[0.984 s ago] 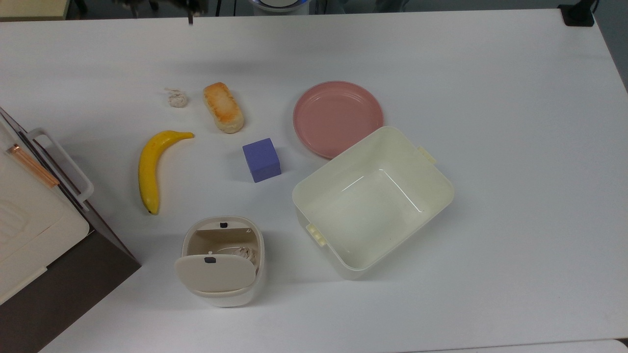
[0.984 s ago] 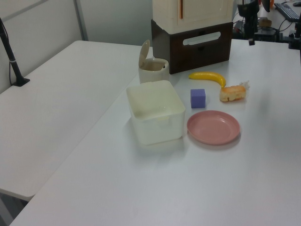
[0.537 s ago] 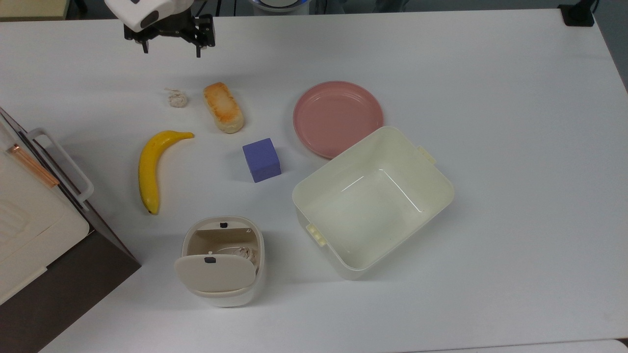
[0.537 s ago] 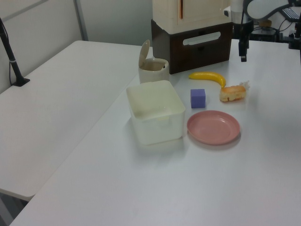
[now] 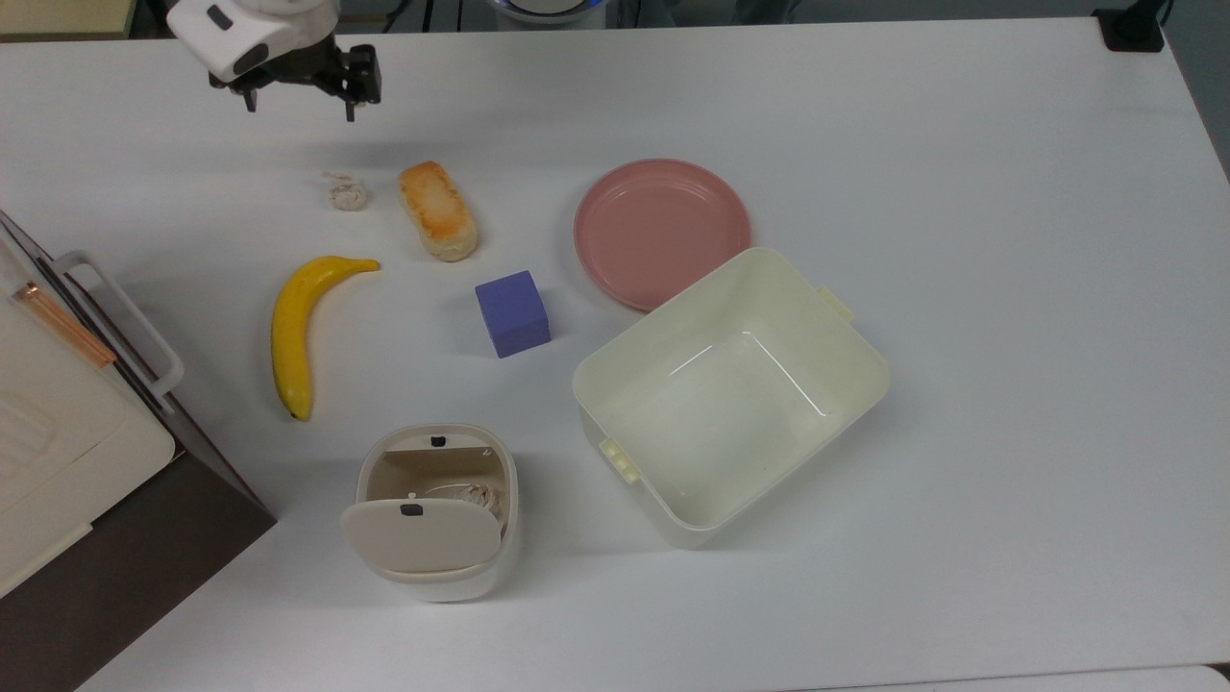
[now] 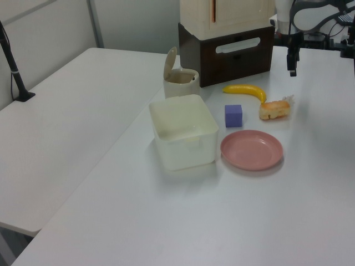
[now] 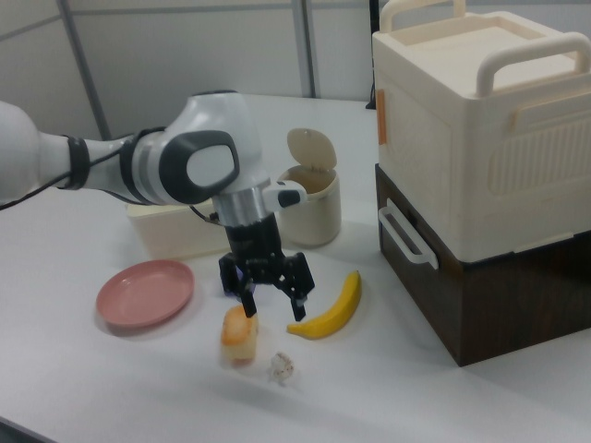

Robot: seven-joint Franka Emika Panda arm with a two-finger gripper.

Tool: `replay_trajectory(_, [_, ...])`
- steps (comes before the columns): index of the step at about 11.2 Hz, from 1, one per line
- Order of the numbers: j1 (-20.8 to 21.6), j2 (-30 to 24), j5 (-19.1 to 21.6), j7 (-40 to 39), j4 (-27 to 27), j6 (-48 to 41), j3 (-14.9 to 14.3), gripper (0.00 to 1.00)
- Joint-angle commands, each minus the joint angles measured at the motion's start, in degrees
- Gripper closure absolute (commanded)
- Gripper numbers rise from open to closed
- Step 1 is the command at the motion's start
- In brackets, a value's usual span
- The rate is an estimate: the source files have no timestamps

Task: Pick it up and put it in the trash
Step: 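Move the gripper over the small white crumpled wrapper beside the bread roll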

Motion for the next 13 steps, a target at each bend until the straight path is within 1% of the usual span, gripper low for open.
replay_trajectory(1, [-1.08,3.58,-1.4,-1.23,-1.46,4.34,-0.37,0.0])
replay_trajectory(5, [0.24,8.42,-1.57,-1.14,-1.46,6.53,-0.19,0.0])
replay_trajectory(7, [0.33,8.87,-1.75,-1.31,-1.37,6.63,-0.19,0.0])
replay_trajectory(9, [0.24,8.87,-2.01,-1.4,-1.37,6.55,-0.19,0.04])
replay_trajectory(10, [0.24,8.96,-2.1,-1.4,-1.28,6.55,-0.19,0.15])
replay_trajectory(11, [0.33,9.48,-2.8,-1.49,-1.28,6.55,-0.19,0.21])
replay_trajectory(13, [0.33,10.45,-4.11,-1.49,-1.37,6.63,-0.19,0.2])
